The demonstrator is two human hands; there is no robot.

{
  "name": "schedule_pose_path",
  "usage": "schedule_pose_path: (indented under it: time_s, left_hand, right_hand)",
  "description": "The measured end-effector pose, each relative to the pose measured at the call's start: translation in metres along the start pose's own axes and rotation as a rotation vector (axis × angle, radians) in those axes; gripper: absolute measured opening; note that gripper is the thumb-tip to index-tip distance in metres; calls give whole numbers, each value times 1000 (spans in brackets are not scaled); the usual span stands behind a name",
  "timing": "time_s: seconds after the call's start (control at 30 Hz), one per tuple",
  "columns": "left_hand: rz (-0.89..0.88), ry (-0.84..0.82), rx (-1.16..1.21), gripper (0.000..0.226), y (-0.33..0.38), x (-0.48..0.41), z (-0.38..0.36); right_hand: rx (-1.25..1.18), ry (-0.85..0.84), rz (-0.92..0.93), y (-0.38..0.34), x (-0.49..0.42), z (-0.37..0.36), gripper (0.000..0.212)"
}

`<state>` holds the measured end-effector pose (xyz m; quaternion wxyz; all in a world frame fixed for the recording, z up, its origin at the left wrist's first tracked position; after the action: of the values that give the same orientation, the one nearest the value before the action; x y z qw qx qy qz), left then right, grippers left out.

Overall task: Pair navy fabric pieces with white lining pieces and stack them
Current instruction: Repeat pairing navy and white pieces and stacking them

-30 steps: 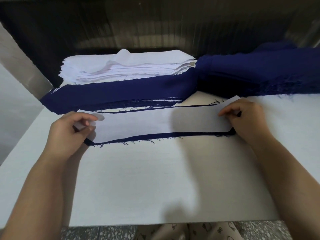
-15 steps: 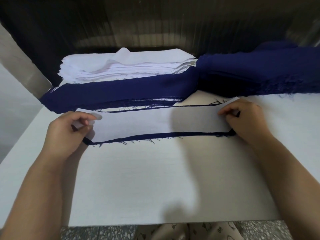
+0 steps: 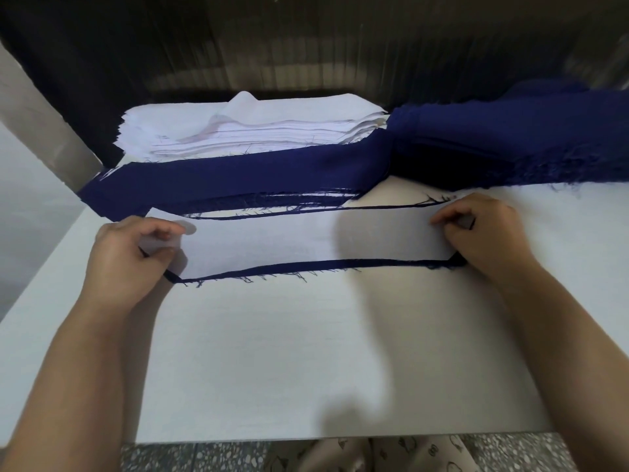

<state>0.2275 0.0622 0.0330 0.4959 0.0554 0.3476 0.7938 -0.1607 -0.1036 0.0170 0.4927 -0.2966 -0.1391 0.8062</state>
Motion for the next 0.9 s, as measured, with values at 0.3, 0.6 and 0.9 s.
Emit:
schedule_pose_path:
  time_s: [0.3,0.6,0.9]
  left_hand:
    - [184,30,-101,40,-18,1,-3]
    - [198,34,-70,24,-17,1,-4]
    - [200,146,-70,22,-16,-16,-4]
  right_hand:
    - [105,238,55,-12,5,26,17]
    - [137,-5,121,-26,1,-7,16]
    - [141,-70,172,-55,-31,-22,23]
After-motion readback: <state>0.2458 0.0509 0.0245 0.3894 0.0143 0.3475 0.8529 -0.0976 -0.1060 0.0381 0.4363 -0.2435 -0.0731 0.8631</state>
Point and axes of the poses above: each hand's wrist, its own x-axis away from the middle knuckle, its own z-axis out of the back of the hand, y = z × x, the point moved 10 cm from there along -x, towards the middle knuckle, and after that the axes turned 7 degrees about z, right-handed, at the moved point
